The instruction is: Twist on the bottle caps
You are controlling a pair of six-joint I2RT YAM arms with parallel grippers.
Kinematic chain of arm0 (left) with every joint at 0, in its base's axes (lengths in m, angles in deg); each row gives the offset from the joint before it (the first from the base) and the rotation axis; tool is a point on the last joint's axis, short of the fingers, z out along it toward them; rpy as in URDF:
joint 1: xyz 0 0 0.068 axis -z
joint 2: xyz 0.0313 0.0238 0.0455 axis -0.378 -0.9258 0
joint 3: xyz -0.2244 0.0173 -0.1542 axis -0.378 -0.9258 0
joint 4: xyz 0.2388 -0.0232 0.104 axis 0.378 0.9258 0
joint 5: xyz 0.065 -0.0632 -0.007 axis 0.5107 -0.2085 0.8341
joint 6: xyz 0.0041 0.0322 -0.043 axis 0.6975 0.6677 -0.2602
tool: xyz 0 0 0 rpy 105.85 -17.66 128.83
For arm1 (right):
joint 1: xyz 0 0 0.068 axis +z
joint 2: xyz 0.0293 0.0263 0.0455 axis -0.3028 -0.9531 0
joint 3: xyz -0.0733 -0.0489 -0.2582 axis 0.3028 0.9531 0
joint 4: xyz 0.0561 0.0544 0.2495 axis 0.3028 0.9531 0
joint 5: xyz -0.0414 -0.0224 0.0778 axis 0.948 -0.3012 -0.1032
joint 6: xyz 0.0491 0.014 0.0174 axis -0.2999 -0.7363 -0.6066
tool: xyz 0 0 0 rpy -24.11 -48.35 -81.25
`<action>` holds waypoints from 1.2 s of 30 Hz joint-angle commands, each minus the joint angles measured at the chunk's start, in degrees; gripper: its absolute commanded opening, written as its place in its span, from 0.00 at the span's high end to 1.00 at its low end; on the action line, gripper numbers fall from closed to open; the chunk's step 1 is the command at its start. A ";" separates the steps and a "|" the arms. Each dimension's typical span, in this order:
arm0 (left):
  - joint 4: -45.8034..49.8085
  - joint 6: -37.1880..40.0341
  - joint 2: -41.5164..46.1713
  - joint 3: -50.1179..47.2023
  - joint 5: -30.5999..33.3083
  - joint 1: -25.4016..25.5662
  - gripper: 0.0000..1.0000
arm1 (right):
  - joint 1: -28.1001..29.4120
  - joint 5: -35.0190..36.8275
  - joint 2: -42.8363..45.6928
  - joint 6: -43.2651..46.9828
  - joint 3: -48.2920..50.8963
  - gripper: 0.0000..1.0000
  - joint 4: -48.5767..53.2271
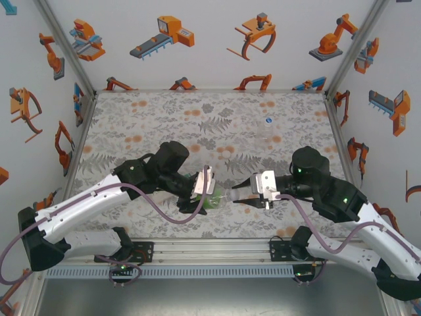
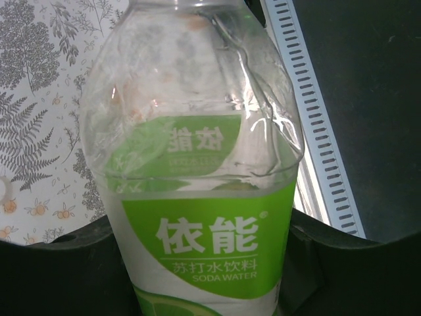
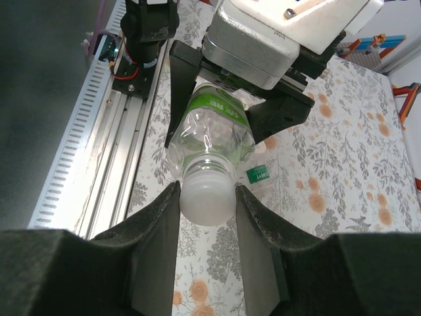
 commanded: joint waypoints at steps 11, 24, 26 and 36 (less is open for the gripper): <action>0.13 1.62 -1.02 3.08 -4.06 1.00 1.00 | 0.02 -4.68 -1.32 1.30 0.01 0.86 -1.20; -1.09 1.33 -1.00 3.09 -3.27 0.99 1.00 | 0.02 -3.46 -1.33 -1.00 1.22 0.89 -2.79; -1.93 0.86 -0.52 2.66 -2.11 0.92 1.00 | 0.02 -1.49 -0.73 -4.48 1.97 0.89 -4.47; -8.72 -0.61 2.15 -0.91 6.53 0.99 1.00 | 0.02 4.34 -0.22 -27.22 6.44 0.96 -13.85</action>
